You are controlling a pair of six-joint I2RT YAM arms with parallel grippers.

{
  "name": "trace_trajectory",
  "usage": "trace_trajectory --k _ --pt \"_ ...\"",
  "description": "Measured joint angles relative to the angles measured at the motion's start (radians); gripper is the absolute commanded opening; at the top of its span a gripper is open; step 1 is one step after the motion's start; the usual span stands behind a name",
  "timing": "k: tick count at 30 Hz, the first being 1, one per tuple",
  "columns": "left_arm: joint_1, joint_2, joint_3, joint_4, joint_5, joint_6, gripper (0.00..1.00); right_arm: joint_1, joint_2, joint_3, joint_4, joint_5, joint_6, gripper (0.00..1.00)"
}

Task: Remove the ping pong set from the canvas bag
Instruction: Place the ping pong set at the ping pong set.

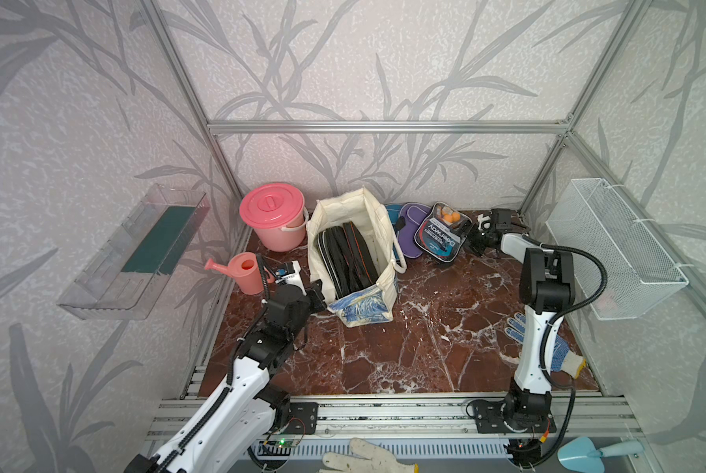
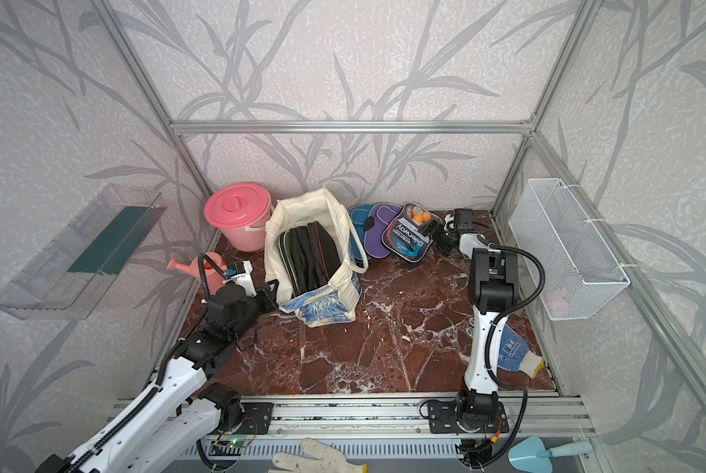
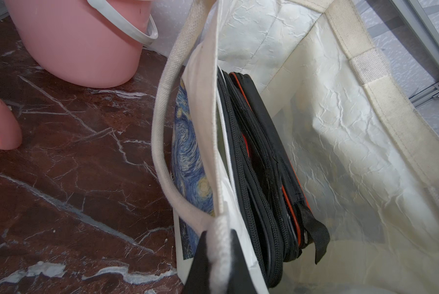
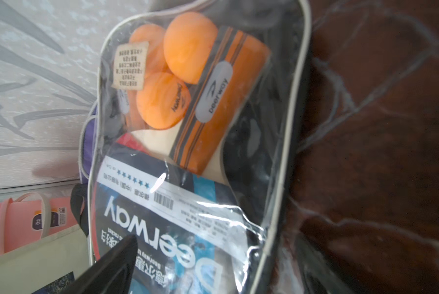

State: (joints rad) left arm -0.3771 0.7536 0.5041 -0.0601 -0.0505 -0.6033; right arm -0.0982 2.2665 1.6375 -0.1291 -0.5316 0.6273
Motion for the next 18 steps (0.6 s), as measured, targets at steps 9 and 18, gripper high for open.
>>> trace_trajectory --k 9,18 --pt "0.000 -0.002 0.000 0.000 0.002 0.000 0.00 0.029 -0.133 -0.070 -0.093 0.083 -0.070 0.99" --pt "0.000 -0.007 0.000 0.000 0.011 0.000 0.00 0.264 -0.381 -0.019 -0.201 0.153 -0.174 0.99"
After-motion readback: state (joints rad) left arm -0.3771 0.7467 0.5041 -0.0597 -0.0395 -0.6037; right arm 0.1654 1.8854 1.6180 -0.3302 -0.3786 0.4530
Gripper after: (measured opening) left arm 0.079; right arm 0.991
